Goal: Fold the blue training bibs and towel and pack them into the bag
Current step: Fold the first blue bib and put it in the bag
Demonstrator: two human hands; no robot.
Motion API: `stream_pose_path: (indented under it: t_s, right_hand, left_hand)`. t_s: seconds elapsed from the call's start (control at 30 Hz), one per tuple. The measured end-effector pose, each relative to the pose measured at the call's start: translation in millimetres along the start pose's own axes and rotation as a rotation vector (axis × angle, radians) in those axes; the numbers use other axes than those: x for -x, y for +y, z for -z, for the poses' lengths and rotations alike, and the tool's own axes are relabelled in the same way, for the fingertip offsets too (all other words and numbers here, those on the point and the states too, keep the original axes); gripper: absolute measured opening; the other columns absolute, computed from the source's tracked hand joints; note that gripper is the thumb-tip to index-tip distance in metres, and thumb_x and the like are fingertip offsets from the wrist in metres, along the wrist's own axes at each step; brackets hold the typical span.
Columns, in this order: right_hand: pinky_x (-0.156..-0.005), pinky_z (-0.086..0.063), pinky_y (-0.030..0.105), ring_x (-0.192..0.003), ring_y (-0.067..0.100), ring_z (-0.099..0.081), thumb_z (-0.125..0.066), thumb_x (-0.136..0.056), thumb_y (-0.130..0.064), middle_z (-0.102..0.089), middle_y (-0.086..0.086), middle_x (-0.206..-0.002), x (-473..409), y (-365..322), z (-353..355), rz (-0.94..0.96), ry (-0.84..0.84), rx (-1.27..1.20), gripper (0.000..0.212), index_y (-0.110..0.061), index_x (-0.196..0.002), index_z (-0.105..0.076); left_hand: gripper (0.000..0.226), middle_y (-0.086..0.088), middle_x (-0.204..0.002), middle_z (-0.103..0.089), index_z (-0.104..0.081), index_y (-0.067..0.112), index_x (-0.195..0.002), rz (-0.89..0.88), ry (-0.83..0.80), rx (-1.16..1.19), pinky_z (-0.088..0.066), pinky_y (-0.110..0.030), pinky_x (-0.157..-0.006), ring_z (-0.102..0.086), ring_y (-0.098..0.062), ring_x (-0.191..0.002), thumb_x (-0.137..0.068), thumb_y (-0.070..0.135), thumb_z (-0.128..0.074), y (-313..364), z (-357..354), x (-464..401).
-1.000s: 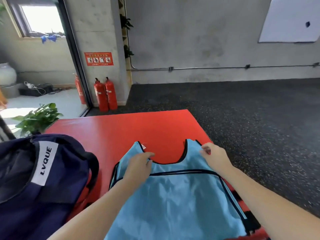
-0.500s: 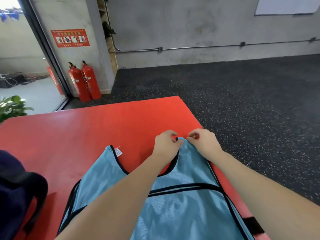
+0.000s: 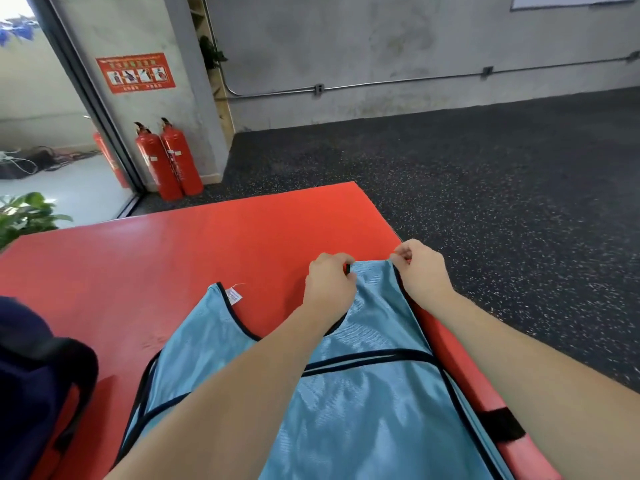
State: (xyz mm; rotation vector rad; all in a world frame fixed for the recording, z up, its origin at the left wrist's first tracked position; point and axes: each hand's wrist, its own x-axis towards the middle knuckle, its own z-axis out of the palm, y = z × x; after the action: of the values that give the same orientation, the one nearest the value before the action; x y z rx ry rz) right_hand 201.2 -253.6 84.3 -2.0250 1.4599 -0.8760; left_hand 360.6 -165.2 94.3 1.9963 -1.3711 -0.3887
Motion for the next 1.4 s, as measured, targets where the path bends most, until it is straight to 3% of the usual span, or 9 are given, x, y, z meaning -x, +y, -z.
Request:
stream_pose_path:
  t_s: [0.1, 0.27, 0.4, 0.5, 0.6, 0.77, 0.93, 1.2, 1.4]
  right_hand:
    - [-0.089, -0.049, 0.039, -0.098, 0.019, -0.058, -0.063, -0.097, -0.027, -0.058, 0.0, -0.108, 13, -14, -2, 0.07, -0.021, 0.054, 0.026, -0.017, -0.121, -0.06]
    - [-0.09, -0.049, 0.041, -0.099, 0.021, -0.06, -0.064, -0.095, -0.028, -0.065, -0.001, -0.102, 41, -64, -20, 0.206, -0.133, 0.06, 0.02, -0.018, -0.112, -0.065]
    - [-0.086, -0.049, 0.034, -0.092, 0.015, -0.062, -0.066, -0.095, -0.035, -0.069, -0.004, -0.098, 74, -118, -52, 0.27, -0.277, 0.026, 0.02, -0.019, -0.108, -0.067]
    - [-0.079, -0.045, 0.028, -0.09, 0.012, -0.06, -0.064, -0.096, -0.04, -0.069, -0.007, -0.098, 98, -153, -79, 0.291, -0.384, 0.031, 0.022, -0.022, -0.107, -0.067]
    - [-0.078, -0.046, 0.027, -0.089, 0.013, -0.062, -0.064, -0.095, -0.04, -0.068, -0.01, -0.096, 112, -179, -102, 0.293, -0.44, -0.003, 0.022, -0.022, -0.106, -0.067]
    - [-0.093, -0.049, 0.035, -0.106, 0.018, -0.061, -0.061, -0.097, -0.039, -0.064, -0.002, -0.115, 114, -203, -130, 0.24, -0.456, -0.023, 0.037, -0.02, -0.128, -0.058]
    - [-0.086, -0.04, 0.029, -0.111, 0.02, -0.056, -0.06, -0.097, -0.04, -0.062, 0.004, -0.125, 102, -219, -149, 0.15, -0.433, -0.046, 0.05, -0.016, -0.14, -0.051]
    - [-0.079, -0.041, 0.024, -0.089, 0.007, -0.06, -0.07, -0.093, -0.028, -0.064, -0.011, -0.097, 97, -227, -152, 0.138, -0.358, -0.237, 0.022, -0.023, -0.114, -0.066]
    - [-0.076, -0.051, 0.027, -0.079, 0.01, -0.063, -0.073, -0.091, -0.018, -0.074, 0.003, -0.092, 103, -230, -132, 0.195, -0.401, -0.451, 0.012, -0.021, -0.103, -0.074]
  left_hand:
    - [0.028, -0.003, -0.125, -0.062, -0.07, 0.025, -0.119, -0.011, -0.004, -0.018, -0.05, -0.045, -0.099, -0.059, -0.025, -0.113, -0.094, 0.018, -0.058, -2, 14, 15]
    - [0.032, 0.002, -0.132, -0.059, -0.066, 0.024, -0.126, -0.026, 0.087, -0.054, -0.04, -0.038, -0.109, -0.052, -0.018, -0.125, -0.095, 0.02, -0.062, -31, 67, 50]
    - [0.032, 0.003, -0.123, -0.064, -0.07, 0.023, -0.12, 0.049, 0.212, -0.016, -0.039, -0.024, -0.103, -0.057, -0.015, -0.116, -0.091, 0.011, -0.064, -72, 122, 91]
    - [0.035, 0.005, -0.12, -0.065, -0.07, 0.028, -0.117, 0.159, 0.273, -0.055, -0.044, -0.037, -0.102, -0.059, -0.018, -0.112, -0.087, 0.012, -0.062, -113, 159, 117]
    - [0.033, 0.0, -0.115, -0.065, -0.069, 0.023, -0.119, 0.253, 0.312, -0.026, -0.044, -0.031, -0.092, -0.062, -0.022, -0.099, -0.088, 0.014, -0.064, -146, 180, 135]
    - [0.032, -0.004, -0.108, -0.068, -0.067, 0.017, -0.121, 0.299, 0.29, 0.013, -0.047, -0.032, -0.092, -0.063, -0.022, -0.1, -0.09, 0.017, -0.066, -164, 187, 141]
    - [0.032, -0.003, -0.108, -0.067, -0.065, 0.02, -0.122, 0.318, 0.279, -0.005, -0.051, -0.035, -0.089, -0.063, -0.023, -0.101, -0.09, 0.023, -0.063, -166, 187, 134]
    - [0.041, -0.002, -0.117, -0.068, -0.059, 0.024, -0.13, 0.408, 0.203, 0.078, -0.047, -0.028, -0.081, -0.064, -0.023, -0.103, -0.088, 0.027, -0.061, -162, 191, 128]
    - [0.039, -0.004, -0.127, -0.064, -0.056, 0.021, -0.134, 0.436, 0.181, 0.152, -0.046, -0.031, -0.092, -0.06, -0.025, -0.115, -0.097, 0.032, -0.052, -143, 190, 127]
